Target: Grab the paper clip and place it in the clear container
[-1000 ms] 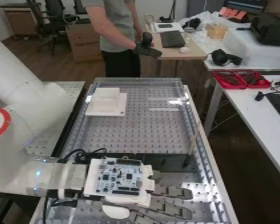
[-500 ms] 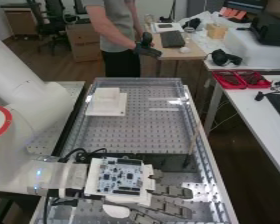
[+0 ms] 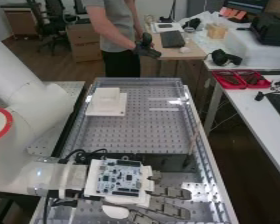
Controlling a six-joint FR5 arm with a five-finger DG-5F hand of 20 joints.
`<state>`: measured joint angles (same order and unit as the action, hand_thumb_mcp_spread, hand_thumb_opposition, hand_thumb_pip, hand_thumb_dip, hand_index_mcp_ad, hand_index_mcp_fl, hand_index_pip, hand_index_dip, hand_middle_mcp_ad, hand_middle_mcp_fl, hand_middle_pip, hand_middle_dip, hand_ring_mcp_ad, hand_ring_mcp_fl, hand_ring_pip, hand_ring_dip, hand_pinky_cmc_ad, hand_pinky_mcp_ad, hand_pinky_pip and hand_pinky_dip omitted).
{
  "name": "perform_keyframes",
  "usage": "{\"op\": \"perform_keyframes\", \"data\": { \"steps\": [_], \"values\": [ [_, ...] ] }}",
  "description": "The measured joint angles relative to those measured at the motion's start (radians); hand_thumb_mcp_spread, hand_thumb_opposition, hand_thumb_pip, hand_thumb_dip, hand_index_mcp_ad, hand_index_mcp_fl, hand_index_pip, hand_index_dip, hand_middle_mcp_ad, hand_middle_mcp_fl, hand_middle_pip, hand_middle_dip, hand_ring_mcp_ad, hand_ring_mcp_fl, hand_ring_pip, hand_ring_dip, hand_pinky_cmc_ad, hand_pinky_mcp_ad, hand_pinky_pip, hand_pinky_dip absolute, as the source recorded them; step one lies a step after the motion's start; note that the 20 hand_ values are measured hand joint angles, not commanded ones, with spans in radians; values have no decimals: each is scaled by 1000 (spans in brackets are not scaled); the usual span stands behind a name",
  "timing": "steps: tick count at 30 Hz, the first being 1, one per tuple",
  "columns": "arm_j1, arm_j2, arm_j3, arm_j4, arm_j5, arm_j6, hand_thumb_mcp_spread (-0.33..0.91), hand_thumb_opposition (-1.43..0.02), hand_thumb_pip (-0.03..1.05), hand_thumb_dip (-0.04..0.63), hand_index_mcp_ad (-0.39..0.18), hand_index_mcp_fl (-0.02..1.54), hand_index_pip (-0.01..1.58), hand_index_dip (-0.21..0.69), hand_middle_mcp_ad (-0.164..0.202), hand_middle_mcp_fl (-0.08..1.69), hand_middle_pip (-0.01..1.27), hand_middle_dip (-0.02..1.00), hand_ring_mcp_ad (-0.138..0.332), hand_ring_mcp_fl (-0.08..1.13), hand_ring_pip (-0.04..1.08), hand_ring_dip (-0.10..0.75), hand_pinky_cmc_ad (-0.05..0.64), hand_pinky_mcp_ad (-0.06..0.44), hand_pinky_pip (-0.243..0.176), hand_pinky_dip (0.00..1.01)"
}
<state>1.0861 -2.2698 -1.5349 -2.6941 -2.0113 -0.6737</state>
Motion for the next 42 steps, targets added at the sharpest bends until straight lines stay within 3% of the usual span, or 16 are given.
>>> {"op": "perform_keyframes", "data": {
  "steps": [6, 9, 20, 32, 42],
  "values": [
    [-1, 1, -1, 5, -1, 4, 475, -883, 641, 272, -220, 330, 1407, 33, 12, 12, 124, 175, 117, 0, 79, 112, 333, 269, -63, 199],
    [-1, 2, -4, 12, 0, 15, 473, -899, 641, 272, -216, 431, 1515, 16, 12, 9, 124, 175, 117, 0, 79, 112, 330, 269, -63, 199],
    [2, 2, -12, 31, 10, 46, 506, -951, 616, 271, -216, 518, 1477, 21, 12, 12, 124, 175, 120, 0, 84, 112, 318, 271, -63, 195],
    [3, 63, -65, 156, 13, 180, 518, -972, 592, 271, -218, 639, 1388, 14, 10, 61, 126, 175, 120, 0, 84, 112, 319, 271, -59, 195],
    [20, 230, -206, 365, -25, 324, 524, -1004, 581, 271, -215, 688, 1340, 14, 10, 63, 126, 175, 120, 0, 86, 112, 316, 269, -42, 195]
  ]
}}
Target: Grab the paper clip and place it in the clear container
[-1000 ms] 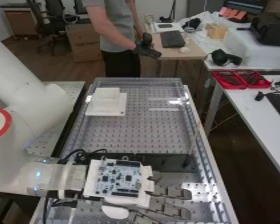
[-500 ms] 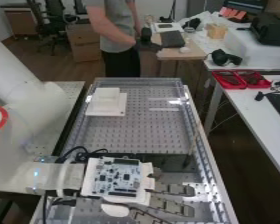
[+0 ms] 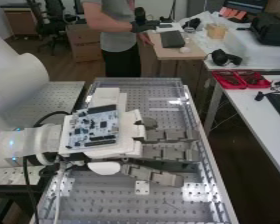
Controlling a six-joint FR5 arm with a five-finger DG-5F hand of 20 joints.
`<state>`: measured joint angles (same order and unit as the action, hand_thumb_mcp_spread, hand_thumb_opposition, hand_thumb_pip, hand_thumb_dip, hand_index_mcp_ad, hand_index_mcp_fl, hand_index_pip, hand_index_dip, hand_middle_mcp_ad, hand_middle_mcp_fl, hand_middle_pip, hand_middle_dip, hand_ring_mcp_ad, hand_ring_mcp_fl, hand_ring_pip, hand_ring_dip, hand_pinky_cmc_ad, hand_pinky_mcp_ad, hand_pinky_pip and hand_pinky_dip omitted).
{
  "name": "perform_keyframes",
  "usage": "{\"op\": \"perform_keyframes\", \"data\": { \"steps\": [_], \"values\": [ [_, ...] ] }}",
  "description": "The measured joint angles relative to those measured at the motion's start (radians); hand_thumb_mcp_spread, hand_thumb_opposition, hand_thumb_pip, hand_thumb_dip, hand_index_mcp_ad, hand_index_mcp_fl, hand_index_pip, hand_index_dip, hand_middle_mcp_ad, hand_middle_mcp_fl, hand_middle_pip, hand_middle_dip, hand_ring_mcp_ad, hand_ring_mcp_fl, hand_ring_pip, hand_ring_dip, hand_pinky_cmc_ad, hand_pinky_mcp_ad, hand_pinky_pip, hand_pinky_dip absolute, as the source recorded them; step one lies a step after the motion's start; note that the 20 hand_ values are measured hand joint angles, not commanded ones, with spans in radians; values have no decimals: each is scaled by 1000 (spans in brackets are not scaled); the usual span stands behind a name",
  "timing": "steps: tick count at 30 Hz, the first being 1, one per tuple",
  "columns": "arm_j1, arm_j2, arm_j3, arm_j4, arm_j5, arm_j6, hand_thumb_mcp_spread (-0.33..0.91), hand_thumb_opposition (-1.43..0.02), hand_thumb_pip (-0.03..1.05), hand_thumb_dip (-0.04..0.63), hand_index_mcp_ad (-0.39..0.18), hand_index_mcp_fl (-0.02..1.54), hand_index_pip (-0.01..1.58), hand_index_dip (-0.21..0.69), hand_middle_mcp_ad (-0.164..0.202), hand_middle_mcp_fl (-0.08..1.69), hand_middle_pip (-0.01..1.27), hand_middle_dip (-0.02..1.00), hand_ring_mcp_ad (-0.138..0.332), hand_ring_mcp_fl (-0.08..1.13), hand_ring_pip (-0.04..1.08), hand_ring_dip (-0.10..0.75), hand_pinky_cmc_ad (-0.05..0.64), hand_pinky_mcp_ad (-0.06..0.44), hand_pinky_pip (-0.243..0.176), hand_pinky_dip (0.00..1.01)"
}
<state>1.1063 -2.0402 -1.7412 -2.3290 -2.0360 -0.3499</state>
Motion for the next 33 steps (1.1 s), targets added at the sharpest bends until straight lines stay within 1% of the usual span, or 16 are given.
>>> {"op": "perform_keyframes", "data": {
  "steps": [2, 4, 8, 10, 14, 17, 19, 20, 22, 26, 28, 30, 33],
  "values": [
    [10, 32, -28, 32, -9, 17, 524, -1004, 581, 271, -215, 688, 1340, 14, 10, 94, 126, 175, 117, 0, 86, 112, 316, 272, -42, 195],
    [29, 73, -64, 67, -20, 32, 524, -1004, 581, 271, -215, 691, 1342, 14, 10, 87, 126, 175, 120, 2, 86, 112, 316, 269, -42, 195],
    [78, 126, -111, 105, -31, 38, 524, -1004, 581, 271, -215, 689, 1332, 14, 10, 108, 124, 175, 117, 0, 86, 112, 316, 272, -42, 192],
    [115, 149, -132, 116, -31, 33, 524, -1004, 581, 272, -215, 689, 1332, 14, 10, 110, 124, 175, 117, 0, 87, 112, 314, 269, -42, 192],
    [168, 176, -152, 118, -21, 18, 518, -1005, 581, 272, -215, 689, 1332, 14, 10, 106, 124, 175, 117, 0, 87, 112, 314, 272, -42, 190],
    [220, 193, -162, 110, 1, -4, 518, -1005, 581, 272, -215, 689, 1330, 14, 10, 110, 124, 176, 117, 0, 87, 112, 314, 272, -42, 190],
    [265, 203, -166, 99, 30, -22, 518, -1005, 581, 272, -215, 689, 1330, 14, 10, 106, 124, 176, 117, 0, 87, 112, 314, 272, -42, 190],
    [275, 205, -167, 96, 38, -26, 518, -1005, 581, 272, -215, 689, 1330, 14, 10, 106, 124, 176, 117, 0, 87, 112, 316, 272, -42, 190],
    [324, 211, -169, 83, 78, -43, 518, -1002, 581, 272, -215, 689, 1330, 17, 10, 106, 124, 176, 117, 0, 87, 112, 316, 272, -42, 190],
    [396, 214, -170, 67, 140, -66, 518, -1005, 581, 272, -215, 689, 1330, 14, 10, 106, 124, 175, 117, 0, 87, 112, 314, 272, -42, 190],
    [443, 211, -168, 54, 181, -82, 518, -1002, 581, 272, -215, 689, 1330, 14, 10, 106, 124, 175, 117, 0, 87, 112, 316, 272, -42, 190],
    [474, 206, -164, 44, 210, -95, 522, -1007, 581, 272, -215, 689, 1330, 14, 10, 106, 126, 175, 117, 0, 87, 112, 316, 272, -42, 192],
    [532, 187, -153, 22, 285, -128, 524, -1012, 581, 272, -215, 686, 1330, 14, 10, 106, 126, 175, 117, 0, 87, 112, 316, 272, -42, 192]
  ]
}}
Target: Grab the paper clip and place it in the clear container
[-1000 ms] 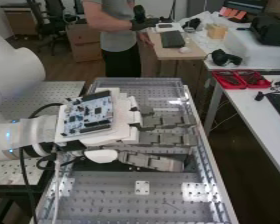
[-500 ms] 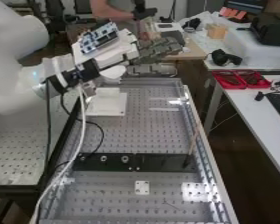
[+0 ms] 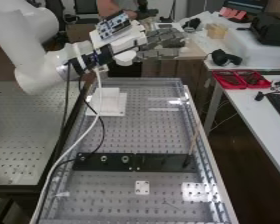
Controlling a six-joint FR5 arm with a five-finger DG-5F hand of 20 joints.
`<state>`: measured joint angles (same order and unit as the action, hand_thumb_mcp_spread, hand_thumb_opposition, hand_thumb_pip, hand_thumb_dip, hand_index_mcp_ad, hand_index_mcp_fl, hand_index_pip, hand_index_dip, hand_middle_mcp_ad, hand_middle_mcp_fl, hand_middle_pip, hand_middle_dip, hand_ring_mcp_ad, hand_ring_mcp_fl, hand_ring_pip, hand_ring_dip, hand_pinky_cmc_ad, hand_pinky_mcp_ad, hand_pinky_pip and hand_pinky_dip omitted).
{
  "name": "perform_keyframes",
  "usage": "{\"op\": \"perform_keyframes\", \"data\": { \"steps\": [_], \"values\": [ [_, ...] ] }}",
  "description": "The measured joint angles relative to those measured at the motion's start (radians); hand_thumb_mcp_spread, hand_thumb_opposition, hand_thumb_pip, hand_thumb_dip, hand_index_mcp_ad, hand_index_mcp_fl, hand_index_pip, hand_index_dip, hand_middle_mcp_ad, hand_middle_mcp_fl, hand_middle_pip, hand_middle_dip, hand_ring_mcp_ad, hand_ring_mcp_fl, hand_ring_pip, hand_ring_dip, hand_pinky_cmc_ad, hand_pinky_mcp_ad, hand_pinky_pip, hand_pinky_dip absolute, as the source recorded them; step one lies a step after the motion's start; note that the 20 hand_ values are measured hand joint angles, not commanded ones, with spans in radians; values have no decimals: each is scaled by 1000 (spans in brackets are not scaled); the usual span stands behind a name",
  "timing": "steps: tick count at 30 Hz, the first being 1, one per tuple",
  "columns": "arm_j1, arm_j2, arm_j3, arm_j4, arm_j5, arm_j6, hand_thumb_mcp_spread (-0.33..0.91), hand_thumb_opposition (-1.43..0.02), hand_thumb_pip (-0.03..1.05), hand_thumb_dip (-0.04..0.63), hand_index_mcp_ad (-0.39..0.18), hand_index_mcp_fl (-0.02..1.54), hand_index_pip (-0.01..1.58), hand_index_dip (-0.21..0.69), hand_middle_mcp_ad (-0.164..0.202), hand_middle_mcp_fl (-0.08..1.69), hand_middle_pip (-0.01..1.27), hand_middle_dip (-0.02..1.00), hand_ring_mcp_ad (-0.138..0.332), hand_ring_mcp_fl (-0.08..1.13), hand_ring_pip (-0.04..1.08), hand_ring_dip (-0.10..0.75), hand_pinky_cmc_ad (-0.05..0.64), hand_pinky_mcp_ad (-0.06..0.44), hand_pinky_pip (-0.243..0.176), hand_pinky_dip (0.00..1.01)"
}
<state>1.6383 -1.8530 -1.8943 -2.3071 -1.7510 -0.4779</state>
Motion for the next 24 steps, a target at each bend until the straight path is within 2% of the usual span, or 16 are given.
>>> {"op": "perform_keyframes", "data": {
  "steps": [4, 12, 24],
  "values": [
    [55, -31, 16, -23, 120, -31, 524, -1012, 581, 272, -215, 686, 1330, 14, 10, 110, 126, 175, 117, 0, 87, 112, 316, 272, -42, 192],
    [126, -107, 61, -72, 295, -65, 524, -1012, 583, 272, -215, 689, 1330, 14, 10, 106, 126, 175, 117, 2, 87, 112, 316, 269, -42, 192],
    [168, -211, 159, -214, 401, -94, 524, -1018, 583, 272, -215, 686, 1330, 14, 10, 106, 120, 175, 117, 2, 80, 119, 316, 272, -42, 222]
  ]
}}
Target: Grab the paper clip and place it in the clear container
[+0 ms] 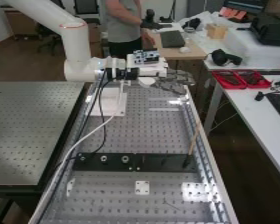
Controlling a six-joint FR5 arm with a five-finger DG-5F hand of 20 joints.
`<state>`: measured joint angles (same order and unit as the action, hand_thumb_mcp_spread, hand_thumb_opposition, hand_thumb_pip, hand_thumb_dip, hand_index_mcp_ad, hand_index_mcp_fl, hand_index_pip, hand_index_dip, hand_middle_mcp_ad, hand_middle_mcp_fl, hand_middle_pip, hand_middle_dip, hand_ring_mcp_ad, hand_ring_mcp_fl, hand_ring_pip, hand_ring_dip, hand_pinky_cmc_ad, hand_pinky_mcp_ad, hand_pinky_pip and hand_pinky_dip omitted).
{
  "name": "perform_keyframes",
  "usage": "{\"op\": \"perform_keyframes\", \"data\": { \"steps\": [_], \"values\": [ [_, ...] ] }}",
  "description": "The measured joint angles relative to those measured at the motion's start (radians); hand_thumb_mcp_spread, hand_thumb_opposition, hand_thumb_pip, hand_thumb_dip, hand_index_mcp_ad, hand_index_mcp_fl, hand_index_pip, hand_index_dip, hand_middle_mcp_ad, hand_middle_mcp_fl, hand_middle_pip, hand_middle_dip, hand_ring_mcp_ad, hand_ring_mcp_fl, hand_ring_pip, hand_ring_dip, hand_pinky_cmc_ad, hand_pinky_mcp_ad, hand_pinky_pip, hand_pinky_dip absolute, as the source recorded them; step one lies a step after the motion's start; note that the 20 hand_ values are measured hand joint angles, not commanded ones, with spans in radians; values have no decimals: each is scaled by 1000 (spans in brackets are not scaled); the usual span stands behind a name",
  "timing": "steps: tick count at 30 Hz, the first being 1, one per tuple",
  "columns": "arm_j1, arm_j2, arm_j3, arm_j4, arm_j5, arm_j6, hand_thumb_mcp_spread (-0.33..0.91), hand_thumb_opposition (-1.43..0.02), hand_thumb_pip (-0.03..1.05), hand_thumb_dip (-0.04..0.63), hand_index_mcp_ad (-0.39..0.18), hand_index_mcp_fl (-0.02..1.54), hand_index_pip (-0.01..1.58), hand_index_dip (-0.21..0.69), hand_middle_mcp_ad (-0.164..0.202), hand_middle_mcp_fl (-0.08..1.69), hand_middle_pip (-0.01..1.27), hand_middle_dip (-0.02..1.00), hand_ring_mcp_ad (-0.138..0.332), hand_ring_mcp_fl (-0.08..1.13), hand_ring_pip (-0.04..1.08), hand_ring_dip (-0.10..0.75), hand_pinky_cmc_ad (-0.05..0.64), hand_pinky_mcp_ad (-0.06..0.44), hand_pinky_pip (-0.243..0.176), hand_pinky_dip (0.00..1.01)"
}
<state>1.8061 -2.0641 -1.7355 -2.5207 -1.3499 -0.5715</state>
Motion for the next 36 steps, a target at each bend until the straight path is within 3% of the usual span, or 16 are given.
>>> {"op": "perform_keyframes", "data": {
  "steps": [11, 20, 23, 27, 32, 36],
  "values": [
    [28, -63, 74, -76, 30, 7, 520, -1018, 583, 272, -215, 689, 1333, 19, 10, 106, 124, 182, 117, 3, 87, 119, 318, 272, -42, 260],
    [33, -99, 133, -194, 23, 19, 473, -1021, 583, 274, -218, 663, 1321, 31, 10, 54, 126, 182, 119, 5, 105, 119, 318, 269, -42, 309],
    [31, -105, 148, -228, 15, 31, 440, -962, 613, 281, -218, 302, 1246, 33, 10, 12, 126, 182, 119, 3, 120, 119, 318, 272, -58, 379],
    [23, -92, 135, -221, 5, 43, 379, -913, 641, 290, -202, 106, 1112, 44, 12, 2, 115, 182, 119, 2, 131, 119, 318, 272, -63, 447],
    [12, -67, 116, -220, 0, 53, 367, -885, 648, 290, -178, 37, 1012, 26, 12, 2, 115, 182, 120, 2, 150, 103, 323, 271, -89, 513],
    [-3, -20, 88, -216, -6, 65, 346, -866, 705, 290, -176, 19, 953, 24, 12, 0, 113, 182, 117, 2, 152, 91, 325, 272, -87, 538]
  ]
}}
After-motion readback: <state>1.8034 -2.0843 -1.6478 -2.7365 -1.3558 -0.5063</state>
